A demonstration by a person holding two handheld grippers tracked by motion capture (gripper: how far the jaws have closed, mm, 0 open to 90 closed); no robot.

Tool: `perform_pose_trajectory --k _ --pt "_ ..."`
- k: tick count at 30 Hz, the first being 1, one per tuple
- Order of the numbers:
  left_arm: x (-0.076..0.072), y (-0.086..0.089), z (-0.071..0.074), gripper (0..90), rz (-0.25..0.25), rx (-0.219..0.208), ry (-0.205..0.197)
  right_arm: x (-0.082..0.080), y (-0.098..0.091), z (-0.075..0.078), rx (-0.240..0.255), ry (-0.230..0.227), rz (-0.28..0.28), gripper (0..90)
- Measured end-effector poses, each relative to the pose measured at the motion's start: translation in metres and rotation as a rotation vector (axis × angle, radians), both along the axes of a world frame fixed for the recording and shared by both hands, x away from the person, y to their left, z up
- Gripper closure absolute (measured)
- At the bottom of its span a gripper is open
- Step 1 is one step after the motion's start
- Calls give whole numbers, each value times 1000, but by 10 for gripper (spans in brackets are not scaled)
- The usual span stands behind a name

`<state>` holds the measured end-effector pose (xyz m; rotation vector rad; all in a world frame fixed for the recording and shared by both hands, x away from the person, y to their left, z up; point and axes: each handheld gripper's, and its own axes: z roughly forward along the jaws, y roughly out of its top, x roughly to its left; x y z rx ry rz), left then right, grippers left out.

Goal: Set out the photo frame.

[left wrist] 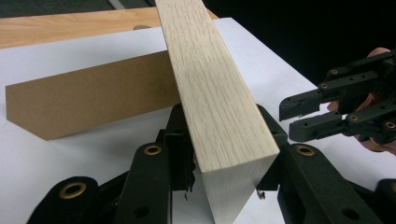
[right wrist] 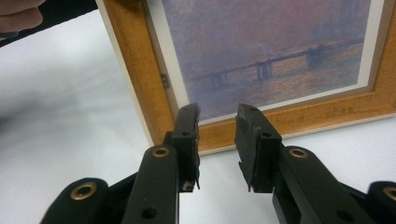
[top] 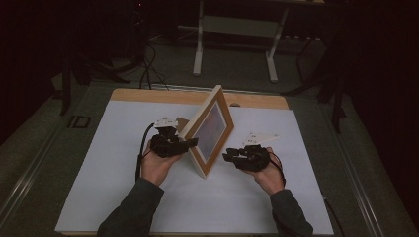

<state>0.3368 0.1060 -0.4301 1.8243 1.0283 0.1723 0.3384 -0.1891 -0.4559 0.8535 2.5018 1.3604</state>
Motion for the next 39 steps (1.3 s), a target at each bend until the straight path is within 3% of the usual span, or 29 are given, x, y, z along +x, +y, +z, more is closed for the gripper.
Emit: perform_pose_trajectory --k 10,26,39 --pt "5 11 0 684 -49 -15 16 0 -1 1 -2 -4 -1 694" --pt "15 34 0 694 -187 -33 39 1 -2 4 -2 -11 -5 690" --pt "21 39 -2 698 -257 -62 55 4 -5 8 -5 -19 -16 686"
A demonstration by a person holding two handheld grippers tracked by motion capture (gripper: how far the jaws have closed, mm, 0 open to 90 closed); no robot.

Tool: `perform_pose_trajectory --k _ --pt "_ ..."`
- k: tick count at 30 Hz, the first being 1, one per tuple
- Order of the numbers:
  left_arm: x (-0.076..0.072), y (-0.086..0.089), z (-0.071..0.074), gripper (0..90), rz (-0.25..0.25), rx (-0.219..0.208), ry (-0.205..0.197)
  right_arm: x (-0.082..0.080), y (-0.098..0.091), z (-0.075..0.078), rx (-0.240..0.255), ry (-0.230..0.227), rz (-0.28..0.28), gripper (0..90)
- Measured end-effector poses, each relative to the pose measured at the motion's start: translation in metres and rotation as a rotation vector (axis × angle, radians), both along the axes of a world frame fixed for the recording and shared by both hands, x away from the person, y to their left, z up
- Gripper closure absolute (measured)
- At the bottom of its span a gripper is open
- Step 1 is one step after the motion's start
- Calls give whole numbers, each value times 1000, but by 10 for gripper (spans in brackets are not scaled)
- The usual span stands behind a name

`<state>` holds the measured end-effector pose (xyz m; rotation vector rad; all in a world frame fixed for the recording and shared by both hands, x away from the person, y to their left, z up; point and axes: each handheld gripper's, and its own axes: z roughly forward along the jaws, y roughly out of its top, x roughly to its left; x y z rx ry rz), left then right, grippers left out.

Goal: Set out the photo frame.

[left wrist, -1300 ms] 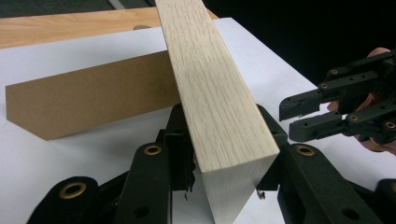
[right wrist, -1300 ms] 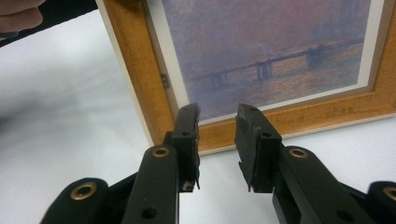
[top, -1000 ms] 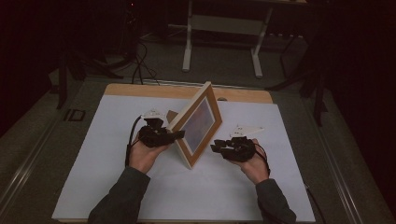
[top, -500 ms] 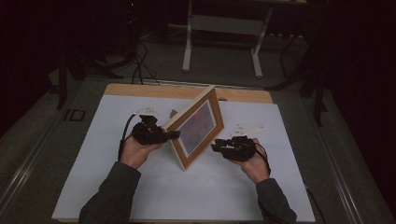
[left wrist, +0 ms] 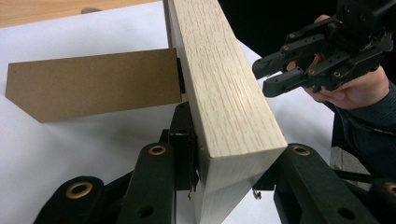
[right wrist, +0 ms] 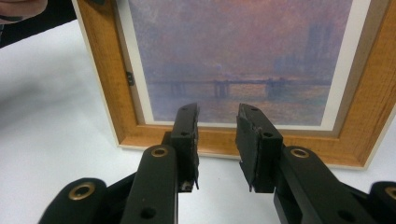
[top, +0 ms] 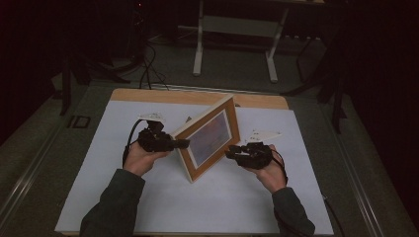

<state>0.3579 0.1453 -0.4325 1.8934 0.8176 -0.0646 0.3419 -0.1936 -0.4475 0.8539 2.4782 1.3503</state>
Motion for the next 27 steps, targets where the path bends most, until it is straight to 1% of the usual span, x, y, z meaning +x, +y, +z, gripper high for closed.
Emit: perform_pose_trajectory --k 2,5,13,14,15,16,17,18,21,23,24,26,27 --pt "1 1 0 698 -8 -2 2 0 0 1 1 -3 0 684" --pt "5 4 -1 697 -35 -11 12 1 -1 4 0 -6 -5 683" --pt "7 6 0 697 -60 -5 11 8 -3 10 -3 -14 -21 677" --pt "7 6 0 697 -70 -6 11 10 -3 12 -5 -22 -32 658" --pt "7 6 0 696 -70 -6 11 10 -3 12 -5 -22 -32 658" --pt "7 6 0 697 -81 -6 9 11 -3 14 -12 -37 -49 641" --pt "7 6 0 696 -81 -6 9 11 -3 14 -12 -37 -49 641" --pt "8 6 0 696 -88 -7 9 14 -3 16 -23 -52 -64 627" --pt "9 5 0 696 -104 -7 12 17 -2 20 -43 -74 -80 611" --pt "9 5 0 696 -108 -8 12 19 -3 21 -45 -74 -88 606" --pt "10 5 0 696 -116 -10 13 22 -5 24 -45 -79 -107 595" --pt "11 5 0 696 -130 -16 16 24 -6 25 -45 -81 -113 591" --pt "11 4 0 695 -135 -18 17 26 -8 26 -43 -84 -126 586"
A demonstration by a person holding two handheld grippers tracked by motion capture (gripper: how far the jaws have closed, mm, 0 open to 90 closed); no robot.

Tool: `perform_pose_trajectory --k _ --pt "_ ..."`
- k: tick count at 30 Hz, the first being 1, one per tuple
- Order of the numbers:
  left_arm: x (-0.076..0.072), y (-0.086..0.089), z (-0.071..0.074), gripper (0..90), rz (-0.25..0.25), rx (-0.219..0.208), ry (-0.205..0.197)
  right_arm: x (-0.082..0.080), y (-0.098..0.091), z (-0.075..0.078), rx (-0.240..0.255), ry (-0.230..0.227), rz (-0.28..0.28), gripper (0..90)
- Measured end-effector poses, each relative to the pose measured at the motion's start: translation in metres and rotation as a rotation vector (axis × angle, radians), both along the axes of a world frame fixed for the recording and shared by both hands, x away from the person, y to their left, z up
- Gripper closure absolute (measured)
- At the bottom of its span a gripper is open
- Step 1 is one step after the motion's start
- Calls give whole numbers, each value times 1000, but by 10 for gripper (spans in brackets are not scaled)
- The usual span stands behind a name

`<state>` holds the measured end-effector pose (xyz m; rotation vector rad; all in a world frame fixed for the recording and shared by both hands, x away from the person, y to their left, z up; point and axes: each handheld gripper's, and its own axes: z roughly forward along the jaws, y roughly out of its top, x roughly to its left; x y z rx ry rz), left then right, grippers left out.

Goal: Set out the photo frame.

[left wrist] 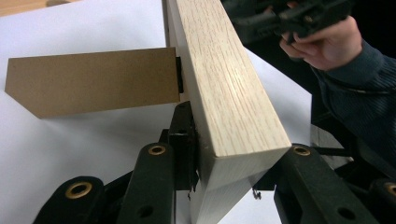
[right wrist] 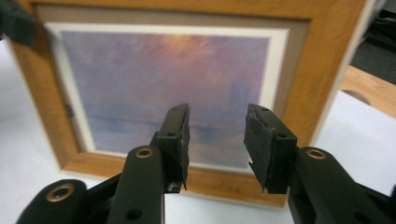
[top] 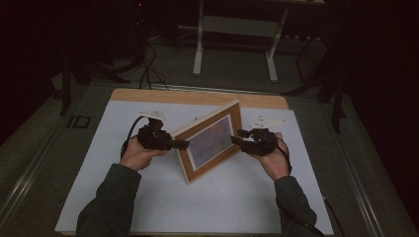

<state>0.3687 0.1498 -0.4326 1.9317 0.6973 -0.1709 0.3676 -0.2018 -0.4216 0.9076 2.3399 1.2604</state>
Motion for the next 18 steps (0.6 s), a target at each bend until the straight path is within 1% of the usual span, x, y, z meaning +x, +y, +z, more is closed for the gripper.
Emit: perform_pose_trajectory --k 3,4,5,6,7,9,11,12,13,14,15,16,17,18 --pt "1 -1 0 695 -16 2 0 6 -8 2 14 2 -33 568" --pt "2 -1 0 695 -19 3 2 6 -8 2 14 2 -33 568" --pt "4 -1 1 696 -29 6 5 8 -9 2 16 0 -39 562" --pt "6 -1 1 696 -43 14 6 11 -13 3 16 -5 -64 546" --pt "6 -1 1 696 -43 14 6 11 -13 3 16 -5 -64 546" --pt "9 -1 2 696 -63 23 5 15 -17 4 20 -4 -85 541" --pt "10 -1 2 696 -66 27 -4 21 -21 6 28 -2 -102 538" --pt "10 -1 2 696 -66 27 -4 21 -21 6 28 -2 -102 538" --pt "9 -2 2 695 -57 27 -15 25 -22 8 38 4 -104 527" --pt "7 -2 2 693 -44 31 -21 28 -22 8 36 3 -100 521" --pt "7 -2 2 672 -44 31 -21 30 -22 9 36 7 -93 513" --pt "6 -2 2 672 -23 47 -32 30 -22 9 36 7 -93 513" --pt "6 -2 2 630 -23 47 -32 30 -22 9 36 7 -93 513" --pt "2 -2 3 586 38 77 -48 36 -19 11 31 6 -64 462"
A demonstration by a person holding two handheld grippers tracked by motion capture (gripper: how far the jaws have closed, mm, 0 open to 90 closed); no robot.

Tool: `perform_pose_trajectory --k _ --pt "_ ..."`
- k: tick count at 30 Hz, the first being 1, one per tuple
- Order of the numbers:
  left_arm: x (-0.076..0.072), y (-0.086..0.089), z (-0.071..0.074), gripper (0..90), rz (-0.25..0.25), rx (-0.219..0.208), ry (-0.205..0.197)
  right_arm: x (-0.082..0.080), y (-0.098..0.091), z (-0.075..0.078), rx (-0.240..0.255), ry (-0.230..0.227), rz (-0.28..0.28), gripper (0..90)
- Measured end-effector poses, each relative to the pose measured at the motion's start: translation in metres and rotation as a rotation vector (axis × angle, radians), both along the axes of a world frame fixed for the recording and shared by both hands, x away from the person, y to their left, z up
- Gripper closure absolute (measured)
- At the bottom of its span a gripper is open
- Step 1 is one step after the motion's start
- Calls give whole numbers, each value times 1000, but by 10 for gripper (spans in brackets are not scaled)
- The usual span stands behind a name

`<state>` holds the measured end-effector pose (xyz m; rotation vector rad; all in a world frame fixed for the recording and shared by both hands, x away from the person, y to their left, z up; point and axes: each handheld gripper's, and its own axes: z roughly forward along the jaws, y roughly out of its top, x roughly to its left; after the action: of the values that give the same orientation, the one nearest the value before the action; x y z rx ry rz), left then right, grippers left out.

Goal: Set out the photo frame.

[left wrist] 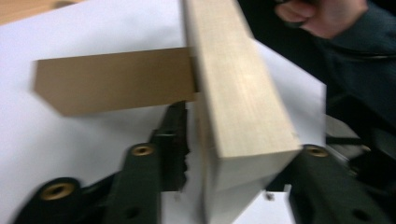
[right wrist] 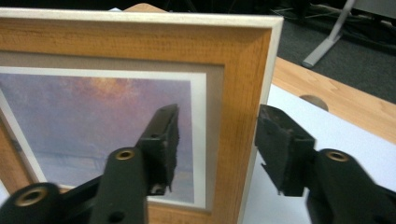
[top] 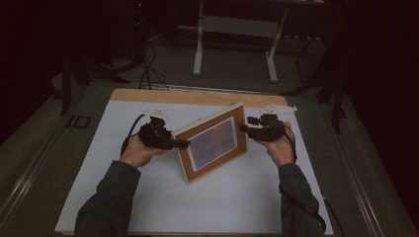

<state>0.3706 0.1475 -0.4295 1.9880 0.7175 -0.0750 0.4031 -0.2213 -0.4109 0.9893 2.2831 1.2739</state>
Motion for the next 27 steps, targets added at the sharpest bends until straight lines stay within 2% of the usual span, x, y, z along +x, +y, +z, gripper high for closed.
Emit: perform_pose_trajectory --k 2,5,7,9,10,11,16,20,25,27 --pt "-4 -1 2 566 37 25 -21 4 2 0 -6 0 6 428" --pt "-12 -1 3 552 104 39 -52 10 3 0 -15 -2 -6 399" --pt "-18 0 2 530 164 29 -50 14 5 -1 -25 3 0 395" --pt "-25 -1 2 526 213 37 -69 18 7 -2 -25 3 10 377" --pt "-25 -1 2 527 213 37 -69 18 7 -2 -25 3 10 377" --pt "-29 -2 2 527 248 48 -90 21 7 -2 -19 8 15 365" --pt "-39 -8 2 530 345 55 -108 32 13 -2 -10 10 57 299" --pt "-44 -11 3 546 377 61 -112 40 13 -2 10 24 70 291" --pt "-47 -14 6 625 379 72 -127 48 12 -7 26 55 110 288" --pt "-48 -15 7 641 387 75 -121 52 13 -10 25 67 124 274"
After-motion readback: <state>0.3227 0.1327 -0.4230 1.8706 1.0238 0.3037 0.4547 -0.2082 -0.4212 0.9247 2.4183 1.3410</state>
